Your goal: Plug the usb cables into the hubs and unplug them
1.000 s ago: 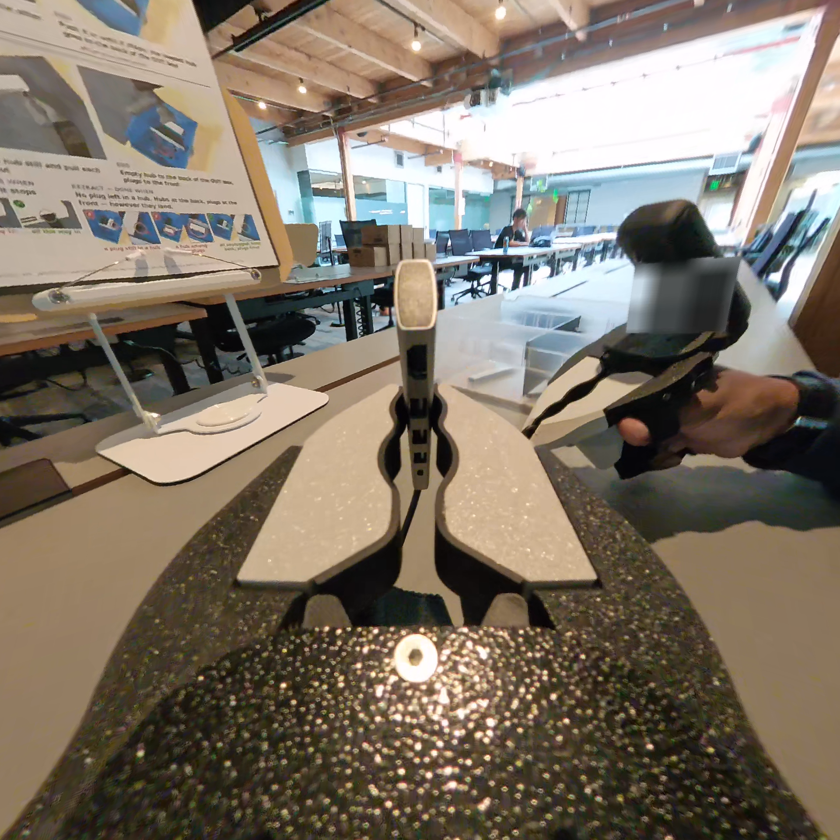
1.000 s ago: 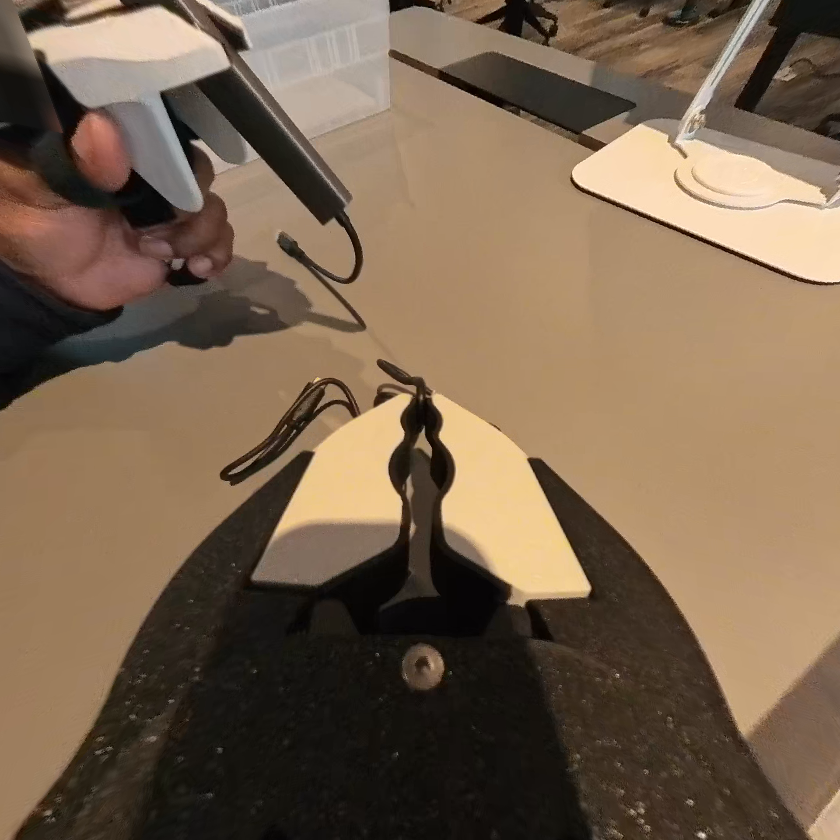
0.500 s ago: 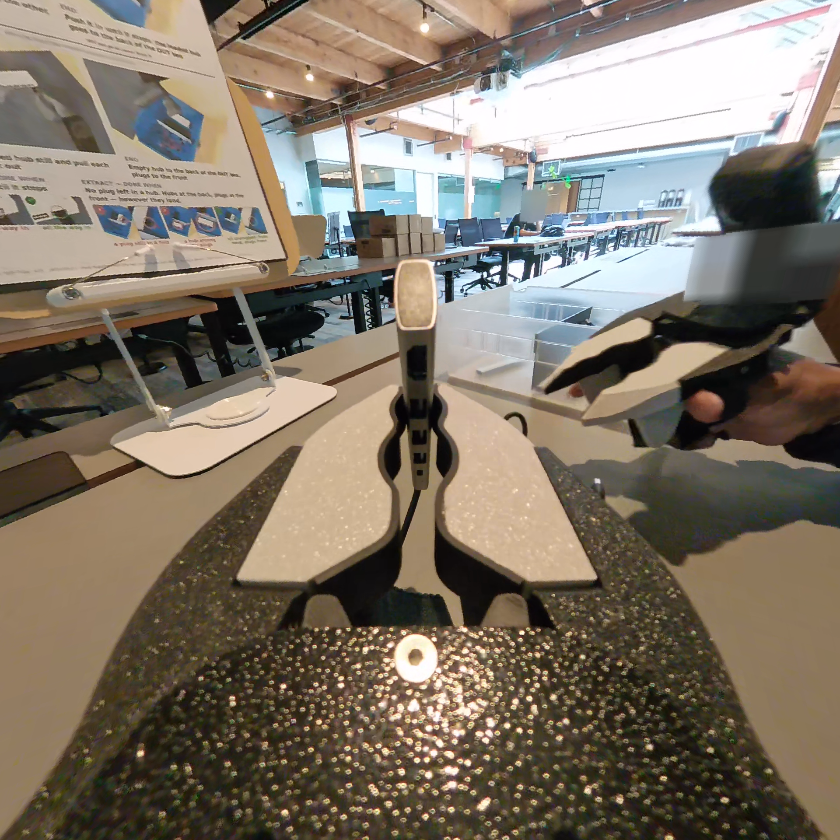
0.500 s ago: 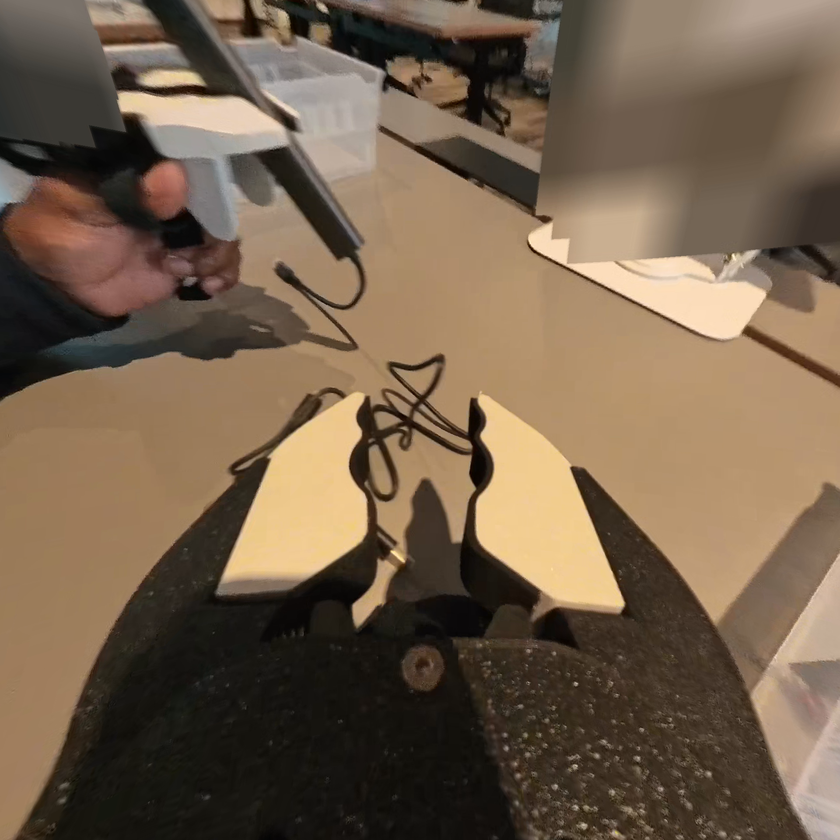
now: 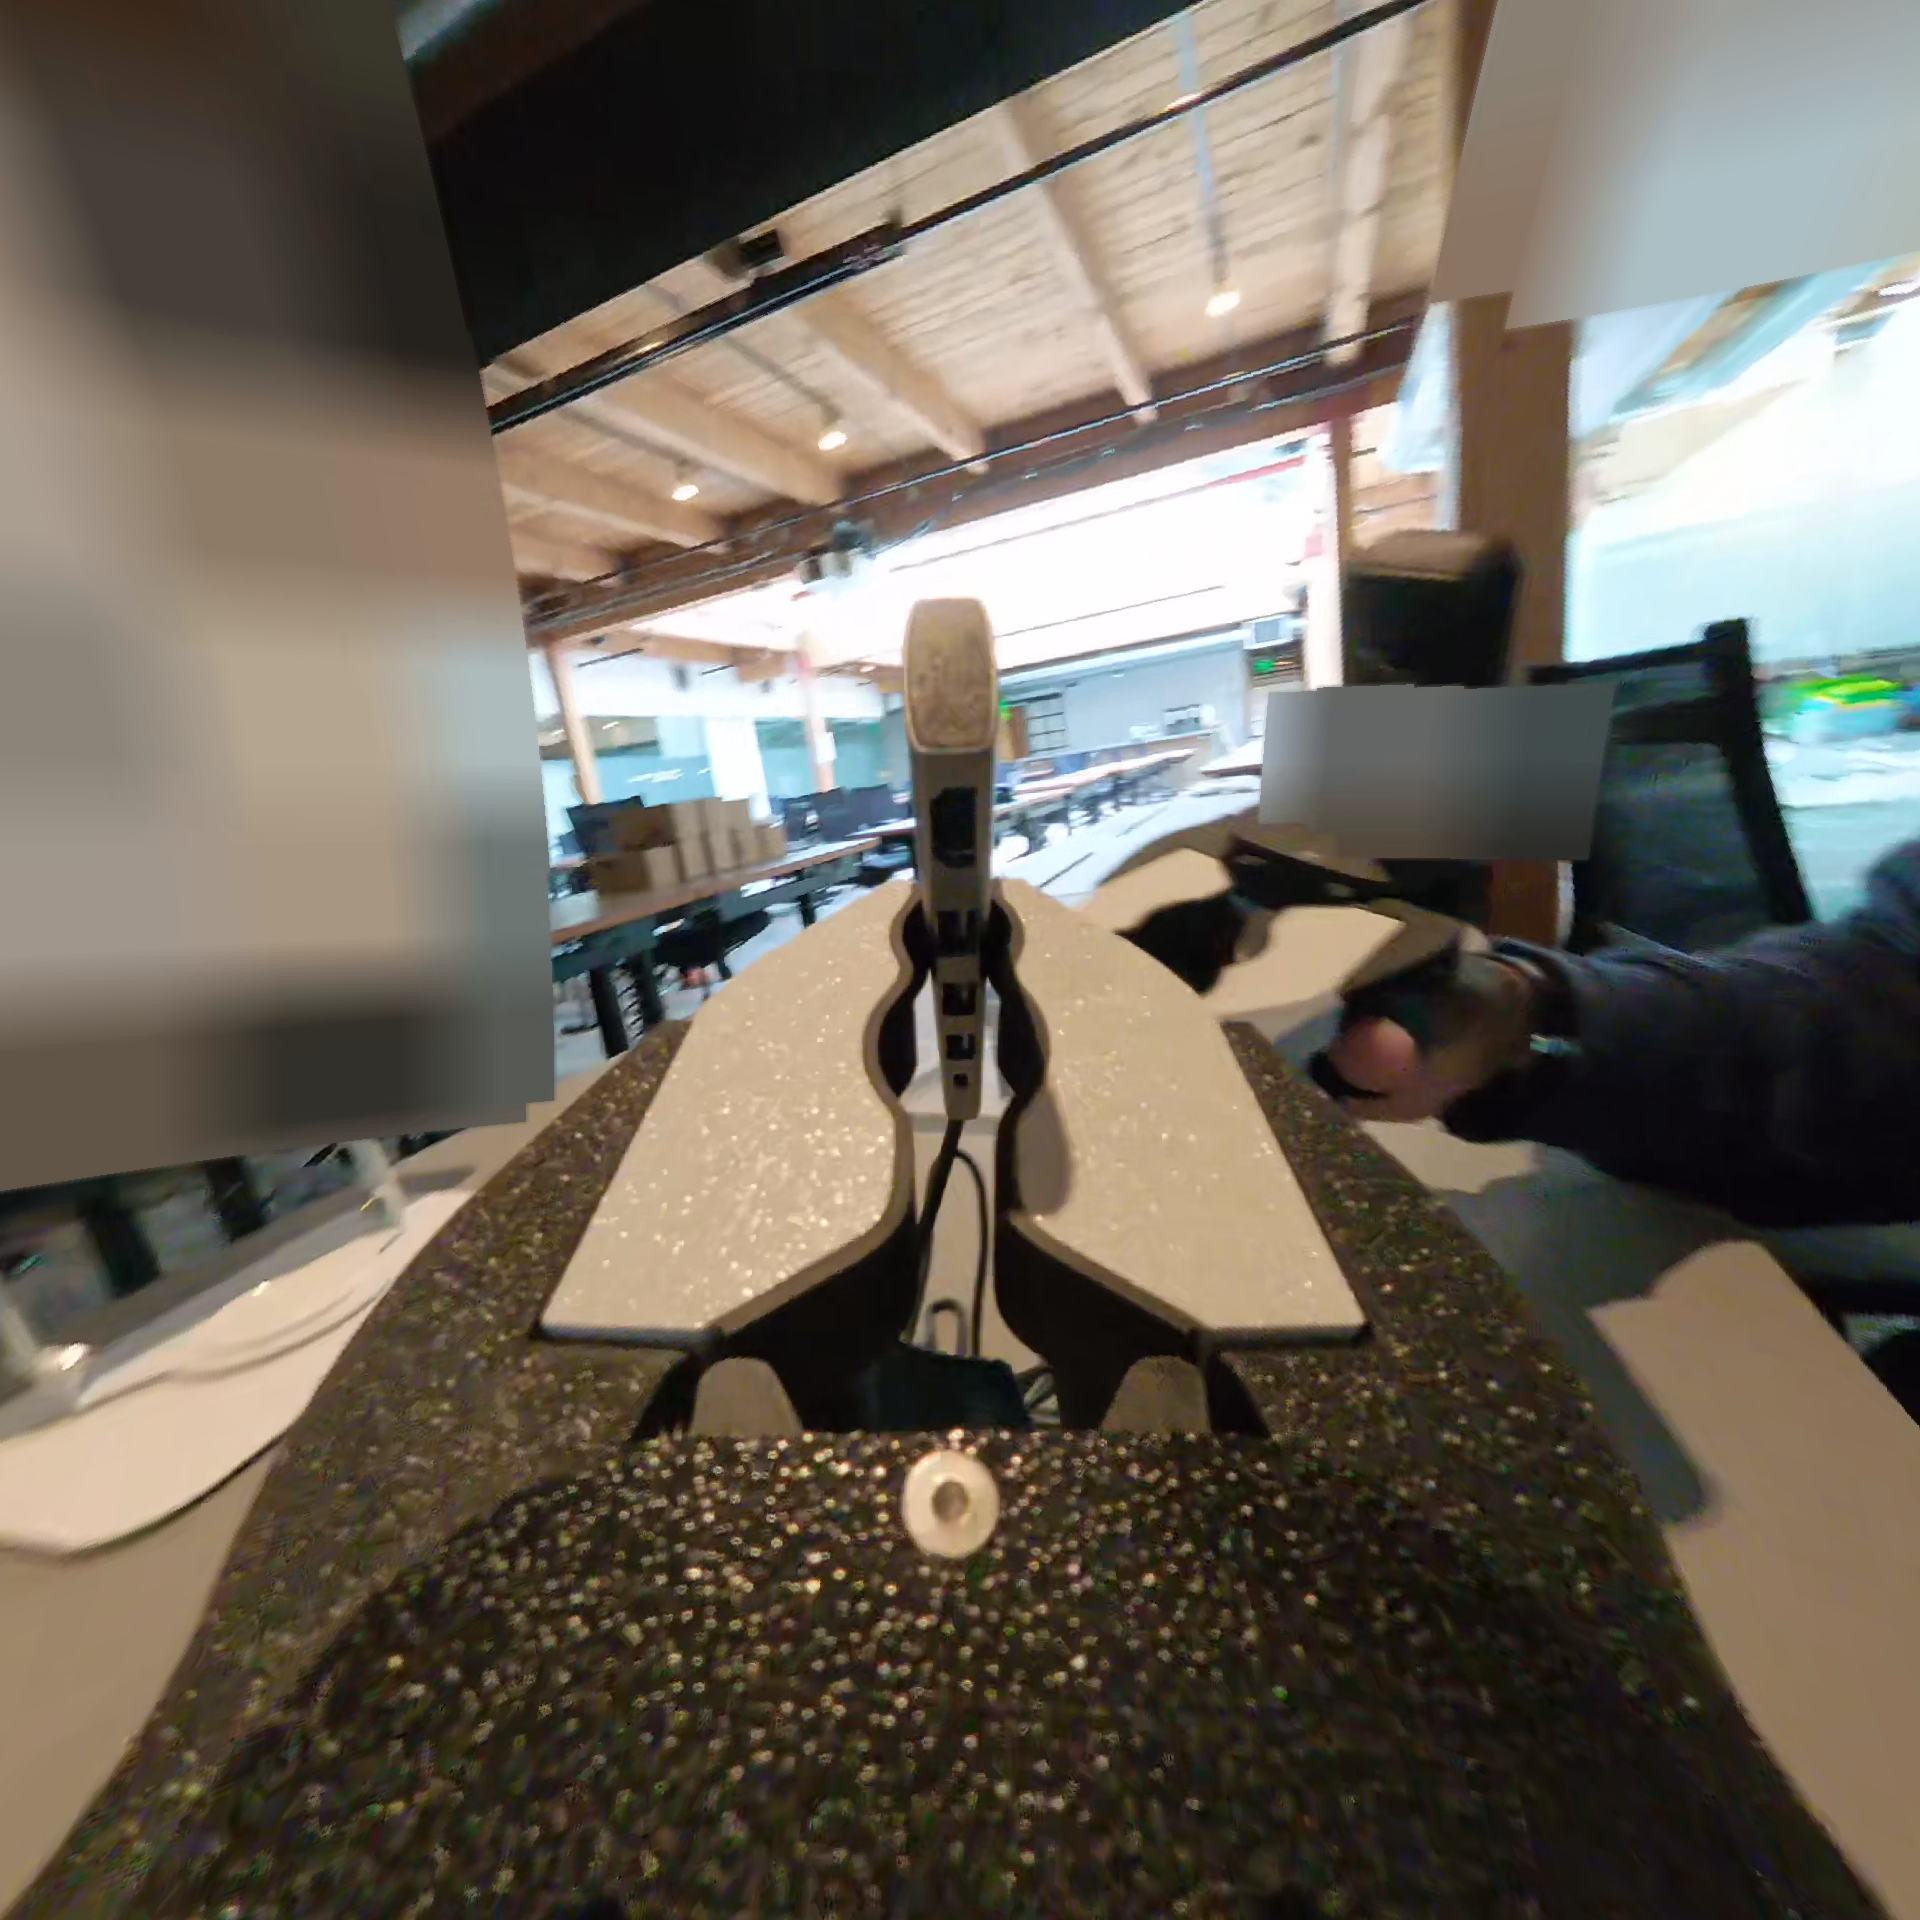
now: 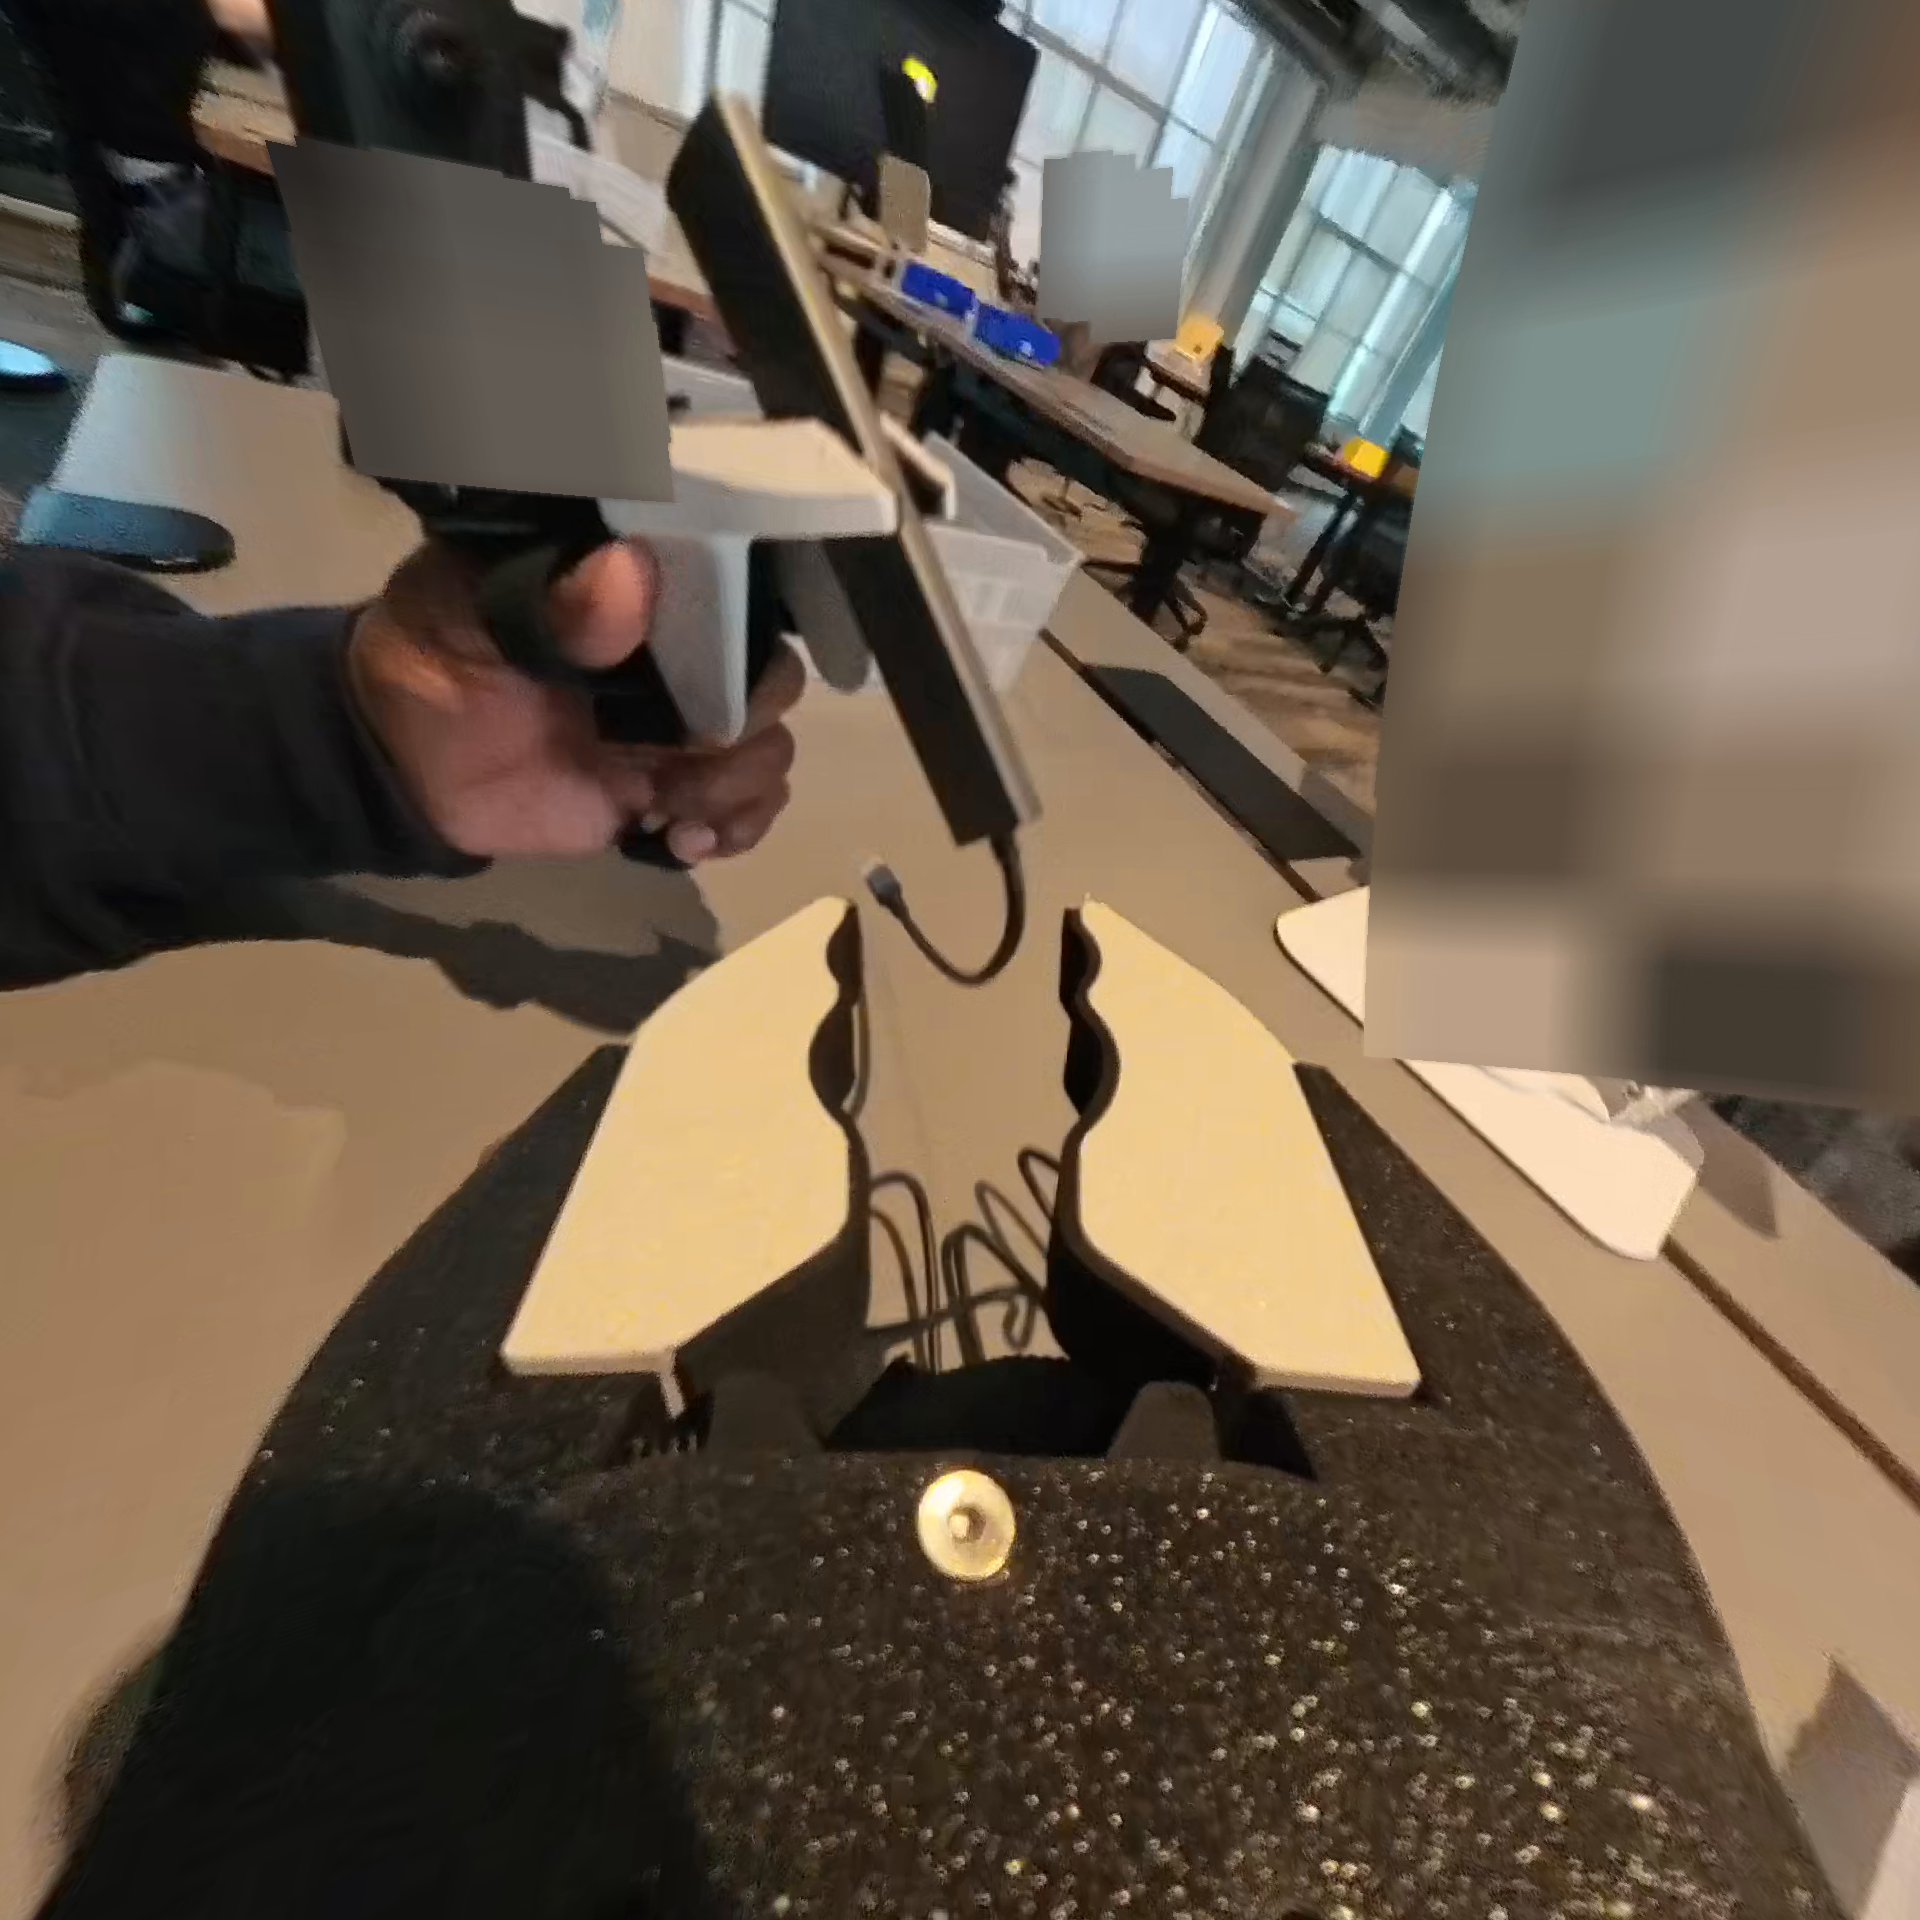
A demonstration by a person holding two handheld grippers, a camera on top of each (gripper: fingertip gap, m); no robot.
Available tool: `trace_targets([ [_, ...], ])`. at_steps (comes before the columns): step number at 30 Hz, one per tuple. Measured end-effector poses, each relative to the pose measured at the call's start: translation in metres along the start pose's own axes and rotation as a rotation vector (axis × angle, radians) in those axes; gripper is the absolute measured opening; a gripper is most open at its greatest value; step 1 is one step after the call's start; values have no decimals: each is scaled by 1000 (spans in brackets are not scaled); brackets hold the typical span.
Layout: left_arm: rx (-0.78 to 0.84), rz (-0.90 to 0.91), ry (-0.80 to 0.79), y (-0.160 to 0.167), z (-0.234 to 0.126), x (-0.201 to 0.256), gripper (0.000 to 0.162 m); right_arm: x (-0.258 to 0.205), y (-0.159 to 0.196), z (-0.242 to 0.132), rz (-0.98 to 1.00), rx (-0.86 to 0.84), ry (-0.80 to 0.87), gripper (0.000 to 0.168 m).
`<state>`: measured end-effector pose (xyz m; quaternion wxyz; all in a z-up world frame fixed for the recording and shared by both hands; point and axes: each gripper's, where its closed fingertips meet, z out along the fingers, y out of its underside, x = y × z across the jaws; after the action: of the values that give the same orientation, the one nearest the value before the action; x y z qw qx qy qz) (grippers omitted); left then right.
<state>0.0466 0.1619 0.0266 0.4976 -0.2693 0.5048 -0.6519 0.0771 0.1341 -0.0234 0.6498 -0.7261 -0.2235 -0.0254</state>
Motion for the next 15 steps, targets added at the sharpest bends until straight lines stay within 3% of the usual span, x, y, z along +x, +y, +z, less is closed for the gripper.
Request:
trace_targets([
  [4,-21,60,125,1,4,23,10,-9,-23,1,-84,54,-110,38],
  [10,-57,132,314,8,9,61,10,-32,-12,4,-210,-15,-222,27],
  [12,-77,146,322,14,12,65,10,-39,-9,3,-215,-15,-259,13],
  [15,-101,141,277,19,14,58,12,-33,-4,4,-275,-17,-183,11],
])
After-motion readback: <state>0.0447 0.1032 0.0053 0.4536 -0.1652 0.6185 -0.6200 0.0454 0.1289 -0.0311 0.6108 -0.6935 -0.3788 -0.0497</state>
